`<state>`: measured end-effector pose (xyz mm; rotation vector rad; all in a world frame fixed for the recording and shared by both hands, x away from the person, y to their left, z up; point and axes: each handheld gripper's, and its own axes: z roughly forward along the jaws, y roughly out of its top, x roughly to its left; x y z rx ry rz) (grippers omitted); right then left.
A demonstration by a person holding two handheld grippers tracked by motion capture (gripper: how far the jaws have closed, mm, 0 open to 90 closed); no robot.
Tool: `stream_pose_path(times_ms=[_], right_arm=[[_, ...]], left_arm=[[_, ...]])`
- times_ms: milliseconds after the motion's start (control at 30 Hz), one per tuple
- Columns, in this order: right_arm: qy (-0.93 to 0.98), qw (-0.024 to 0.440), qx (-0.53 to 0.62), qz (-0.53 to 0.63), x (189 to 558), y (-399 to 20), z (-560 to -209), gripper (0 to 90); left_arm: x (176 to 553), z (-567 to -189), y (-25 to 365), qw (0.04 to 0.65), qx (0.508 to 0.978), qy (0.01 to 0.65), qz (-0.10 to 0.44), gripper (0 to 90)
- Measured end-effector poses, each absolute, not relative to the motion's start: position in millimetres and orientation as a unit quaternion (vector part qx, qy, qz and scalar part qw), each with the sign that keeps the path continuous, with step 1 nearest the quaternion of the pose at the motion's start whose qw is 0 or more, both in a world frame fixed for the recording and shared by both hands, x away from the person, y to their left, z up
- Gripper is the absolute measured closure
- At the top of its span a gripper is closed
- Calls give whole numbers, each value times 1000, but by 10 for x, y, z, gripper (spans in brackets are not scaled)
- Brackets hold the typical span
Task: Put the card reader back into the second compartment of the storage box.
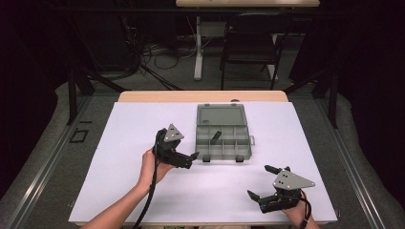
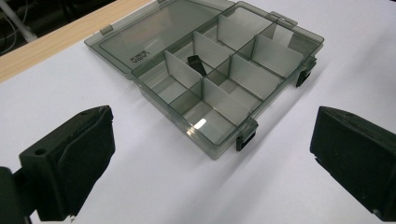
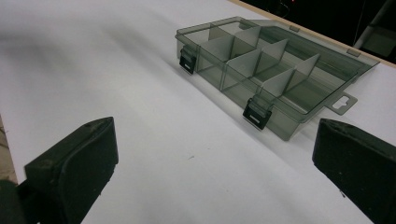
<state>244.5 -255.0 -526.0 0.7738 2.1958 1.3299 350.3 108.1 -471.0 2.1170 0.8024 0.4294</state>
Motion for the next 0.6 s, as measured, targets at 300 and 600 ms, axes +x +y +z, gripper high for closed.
stream_pose_path(times_ms=[300,600], right_arm=[[798,229,280,482,2445,-2546,-5260,0],[798,229,280,481,2442,-2547,-5260,0]], left_arm=[[3373,-4698,1266,414,833,320,179,2],[3286,-4755,1416,419,828,323,186,0]])
